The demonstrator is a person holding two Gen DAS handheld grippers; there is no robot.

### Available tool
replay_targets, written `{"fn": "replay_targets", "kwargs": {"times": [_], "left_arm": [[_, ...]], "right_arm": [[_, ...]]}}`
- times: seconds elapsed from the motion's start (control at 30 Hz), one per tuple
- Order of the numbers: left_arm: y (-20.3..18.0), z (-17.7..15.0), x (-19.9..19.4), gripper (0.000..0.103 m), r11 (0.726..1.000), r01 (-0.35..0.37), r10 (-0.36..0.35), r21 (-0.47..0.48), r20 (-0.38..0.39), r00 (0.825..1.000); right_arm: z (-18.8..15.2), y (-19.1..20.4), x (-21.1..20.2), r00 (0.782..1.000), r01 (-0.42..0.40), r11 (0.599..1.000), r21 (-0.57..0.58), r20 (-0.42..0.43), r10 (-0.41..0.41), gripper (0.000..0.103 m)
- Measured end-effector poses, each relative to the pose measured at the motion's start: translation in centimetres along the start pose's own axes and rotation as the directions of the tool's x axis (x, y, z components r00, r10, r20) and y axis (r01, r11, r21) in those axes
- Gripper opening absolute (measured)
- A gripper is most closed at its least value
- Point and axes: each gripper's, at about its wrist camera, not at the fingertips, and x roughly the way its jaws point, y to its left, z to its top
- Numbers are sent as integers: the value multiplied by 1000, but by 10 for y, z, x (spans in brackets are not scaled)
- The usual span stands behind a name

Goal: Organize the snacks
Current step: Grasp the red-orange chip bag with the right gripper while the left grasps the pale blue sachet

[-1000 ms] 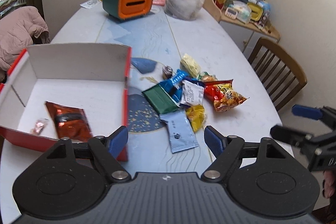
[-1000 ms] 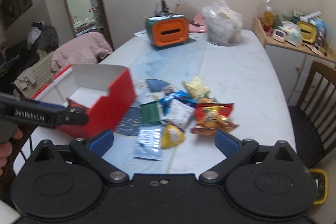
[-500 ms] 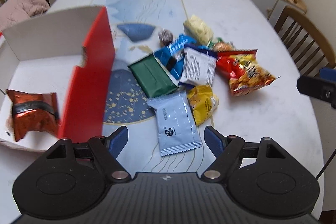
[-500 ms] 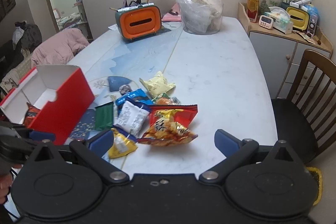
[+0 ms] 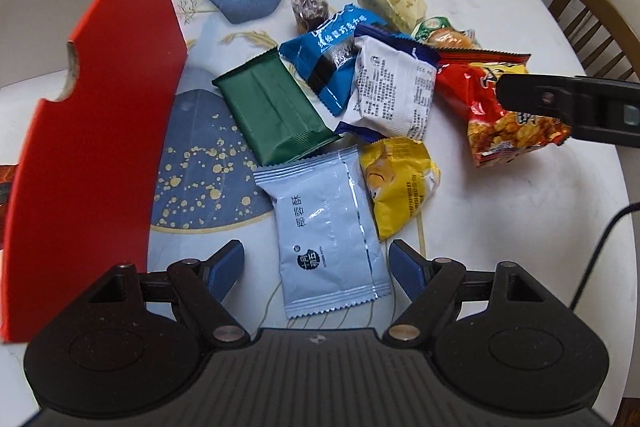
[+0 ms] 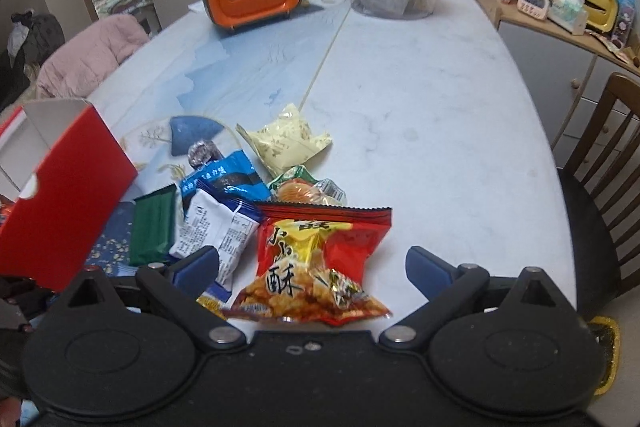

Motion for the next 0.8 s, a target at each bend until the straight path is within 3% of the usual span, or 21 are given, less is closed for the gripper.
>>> {"fn": "replay_targets", "kwargs": {"times": [0.23, 0.37, 0.47, 0.53, 0.8], "left_arm": [[-3, 4, 3, 79, 1000, -2, 2, 20, 6, 1000], [-3, 1, 1, 75, 1000, -11, 11, 27, 20, 1000], [-4, 0, -1, 66, 1000, -7, 6, 31, 23, 1000], [-6, 0, -2, 54, 999, -8, 7, 42, 27, 1000], [-2, -1, -7, 44, 1000, -1, 1, 12, 26, 1000]], "right_arm": [[3, 3, 27, 998, 23, 1000, 18, -63, -21, 96], [-1, 5, 35, 995, 34, 999, 8, -91, -33, 82], [-3, 7, 37, 994, 32, 999, 3, -102, -32, 75], [-4, 7, 36, 995, 38, 999, 6, -96, -37, 73], [-8, 6, 27, 995, 33, 999, 34, -98, -30, 66]]}}
